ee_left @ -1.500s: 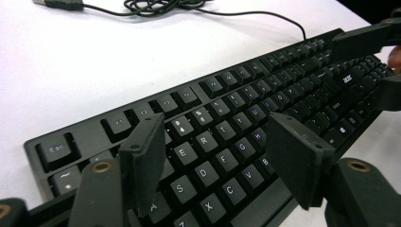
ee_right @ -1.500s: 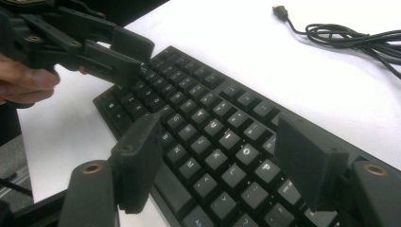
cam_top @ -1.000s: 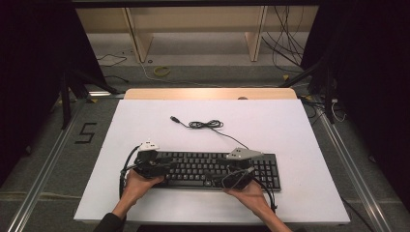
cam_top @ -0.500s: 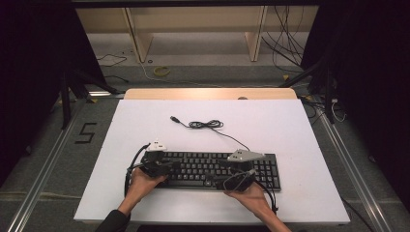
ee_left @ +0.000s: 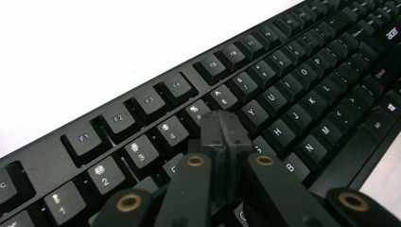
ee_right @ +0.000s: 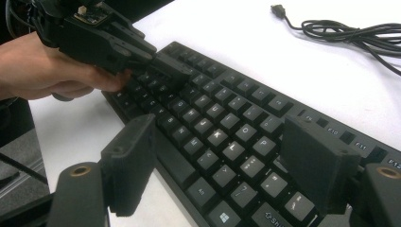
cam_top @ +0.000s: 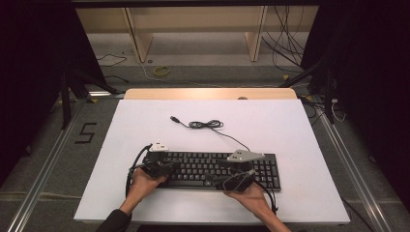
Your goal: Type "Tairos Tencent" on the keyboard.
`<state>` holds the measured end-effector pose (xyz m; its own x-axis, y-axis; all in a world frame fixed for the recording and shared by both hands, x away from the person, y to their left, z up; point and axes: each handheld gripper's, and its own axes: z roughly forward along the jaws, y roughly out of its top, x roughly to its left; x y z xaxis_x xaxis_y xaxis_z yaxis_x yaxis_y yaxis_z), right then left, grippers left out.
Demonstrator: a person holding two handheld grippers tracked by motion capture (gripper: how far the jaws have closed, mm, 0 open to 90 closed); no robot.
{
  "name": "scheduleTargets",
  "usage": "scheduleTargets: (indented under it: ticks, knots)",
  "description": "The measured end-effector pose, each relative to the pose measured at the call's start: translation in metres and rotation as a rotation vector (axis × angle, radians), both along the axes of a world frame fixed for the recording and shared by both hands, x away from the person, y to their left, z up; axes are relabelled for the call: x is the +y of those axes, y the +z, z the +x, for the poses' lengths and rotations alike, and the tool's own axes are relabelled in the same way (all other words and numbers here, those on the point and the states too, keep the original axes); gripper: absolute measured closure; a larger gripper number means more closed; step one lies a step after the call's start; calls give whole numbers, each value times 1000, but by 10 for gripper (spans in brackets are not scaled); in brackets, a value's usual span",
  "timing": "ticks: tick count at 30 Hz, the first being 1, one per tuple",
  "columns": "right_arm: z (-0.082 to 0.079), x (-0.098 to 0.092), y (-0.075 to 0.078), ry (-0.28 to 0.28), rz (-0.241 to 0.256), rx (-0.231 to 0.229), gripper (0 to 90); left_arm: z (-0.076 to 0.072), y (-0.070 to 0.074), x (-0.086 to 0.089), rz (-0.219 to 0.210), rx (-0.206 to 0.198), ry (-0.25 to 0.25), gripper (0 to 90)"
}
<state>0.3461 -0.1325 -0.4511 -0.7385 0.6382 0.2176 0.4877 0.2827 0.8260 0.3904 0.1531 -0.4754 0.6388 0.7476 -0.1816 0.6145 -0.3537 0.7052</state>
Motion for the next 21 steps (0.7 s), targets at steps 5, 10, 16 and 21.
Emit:
scheduleTargets:
  ticks: [5, 10, 16, 21]
  knots:
    - [0, 0, 0, 2, -2, -2, 288, 0, -2, 0, 7, 3, 0, 892]
    - [-1, 1, 0, 4, -3, 0, 289, 0, -3, 1, -2, 4, 3, 892]
    - [-1, 1, 0, 5, -2, -1, 288, -1, -3, 1, -15, -3, 5, 889]
    - [-1, 1, -1, 4, -1, -1, 288, -2, 1, 2, -22, -18, 2, 854]
